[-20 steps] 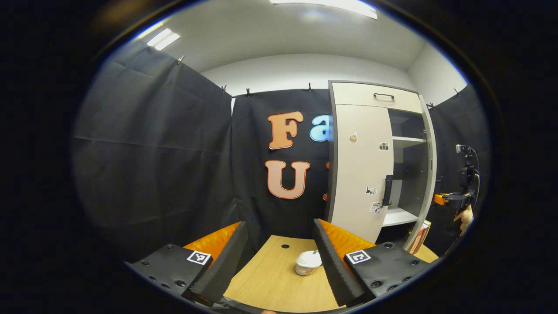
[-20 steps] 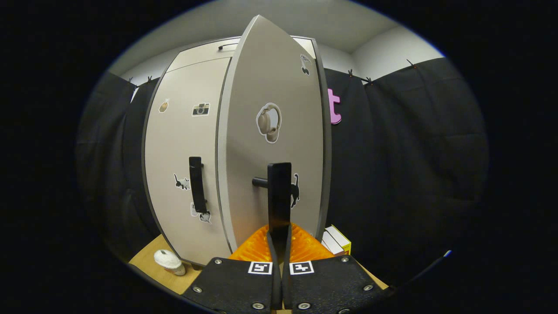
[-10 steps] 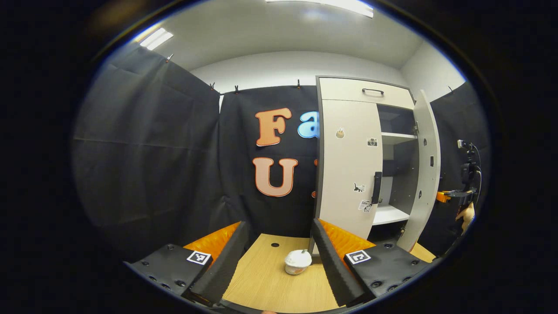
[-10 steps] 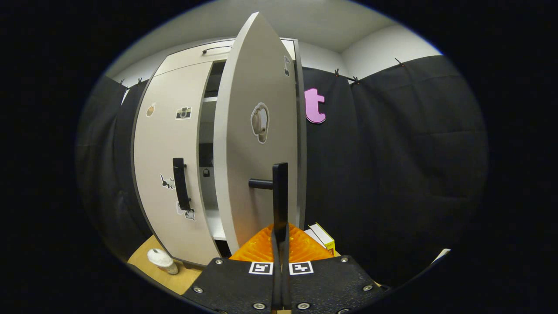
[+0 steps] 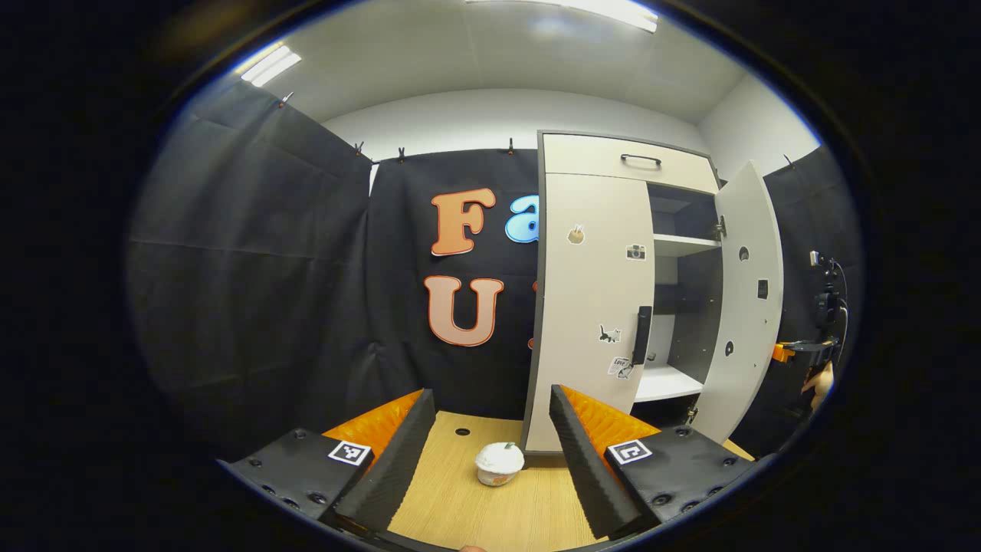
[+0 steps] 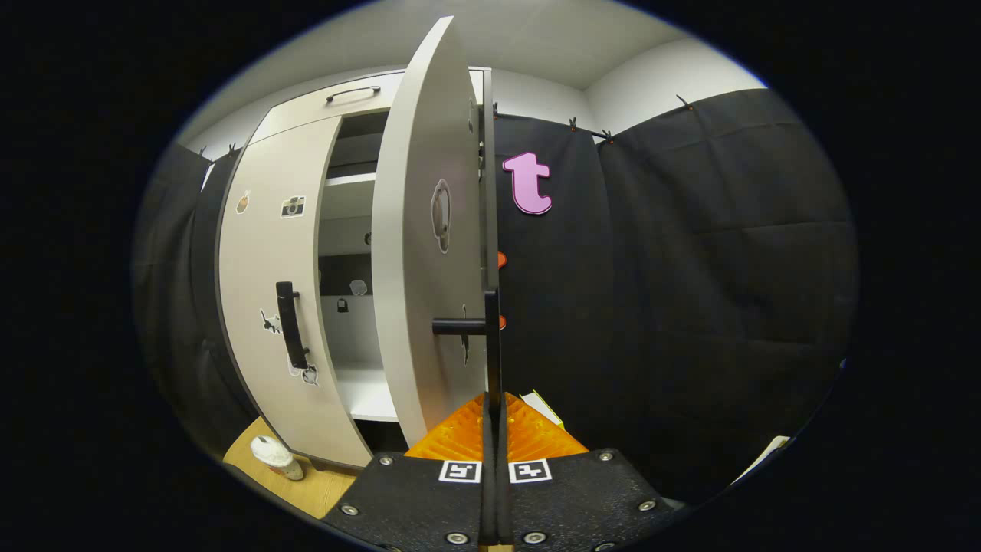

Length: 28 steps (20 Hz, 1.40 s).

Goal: Open the right door of the double-door shoe cabinet with the right hand, and open the left door with the left hand.

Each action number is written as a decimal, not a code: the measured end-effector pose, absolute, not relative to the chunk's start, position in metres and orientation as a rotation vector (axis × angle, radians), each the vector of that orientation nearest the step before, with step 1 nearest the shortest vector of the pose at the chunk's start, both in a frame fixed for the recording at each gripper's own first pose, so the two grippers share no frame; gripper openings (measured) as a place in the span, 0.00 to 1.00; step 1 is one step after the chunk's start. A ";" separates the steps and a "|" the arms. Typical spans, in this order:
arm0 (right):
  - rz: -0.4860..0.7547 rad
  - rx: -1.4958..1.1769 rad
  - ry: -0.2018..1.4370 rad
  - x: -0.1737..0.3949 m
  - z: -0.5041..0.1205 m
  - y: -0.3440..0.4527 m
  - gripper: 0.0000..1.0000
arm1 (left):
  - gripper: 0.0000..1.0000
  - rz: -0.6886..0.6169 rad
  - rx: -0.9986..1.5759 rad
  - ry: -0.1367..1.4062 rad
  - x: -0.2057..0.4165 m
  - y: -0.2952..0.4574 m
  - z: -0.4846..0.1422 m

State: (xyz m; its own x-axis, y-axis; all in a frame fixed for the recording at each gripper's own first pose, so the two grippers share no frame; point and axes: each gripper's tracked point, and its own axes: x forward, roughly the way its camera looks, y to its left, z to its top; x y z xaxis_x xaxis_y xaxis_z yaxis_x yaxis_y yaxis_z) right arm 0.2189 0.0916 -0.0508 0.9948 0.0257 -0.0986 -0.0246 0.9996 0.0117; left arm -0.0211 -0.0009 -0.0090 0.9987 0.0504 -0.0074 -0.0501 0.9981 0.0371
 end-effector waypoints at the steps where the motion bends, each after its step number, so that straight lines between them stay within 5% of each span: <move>1: 0.029 0.012 0.100 0.219 -0.051 0.089 0.00 | 0.96 0.043 0.038 0.009 -0.020 -0.008 -0.010; 16: 0.146 0.120 0.148 0.218 -0.052 0.089 0.06 | 0.96 -0.041 0.026 -0.008 0.041 -0.141 -0.007; 19: 0.183 0.176 0.142 0.214 -0.047 0.093 0.31 | 0.96 -0.055 0.027 -0.007 0.062 -0.170 -0.009; 28: 0.070 0.110 0.073 0.222 -0.039 0.043 0.82 | 0.96 -0.123 0.025 0.022 0.146 -0.256 -0.027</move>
State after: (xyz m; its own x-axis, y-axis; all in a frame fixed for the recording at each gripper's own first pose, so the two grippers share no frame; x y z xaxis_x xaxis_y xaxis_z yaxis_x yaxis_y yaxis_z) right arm 0.2220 0.0428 -0.0387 0.9948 0.0741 -0.0693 -0.0660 0.9915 0.1119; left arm 0.1455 -0.2555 -0.0272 0.9922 -0.1221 -0.0238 0.1227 0.9922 0.0240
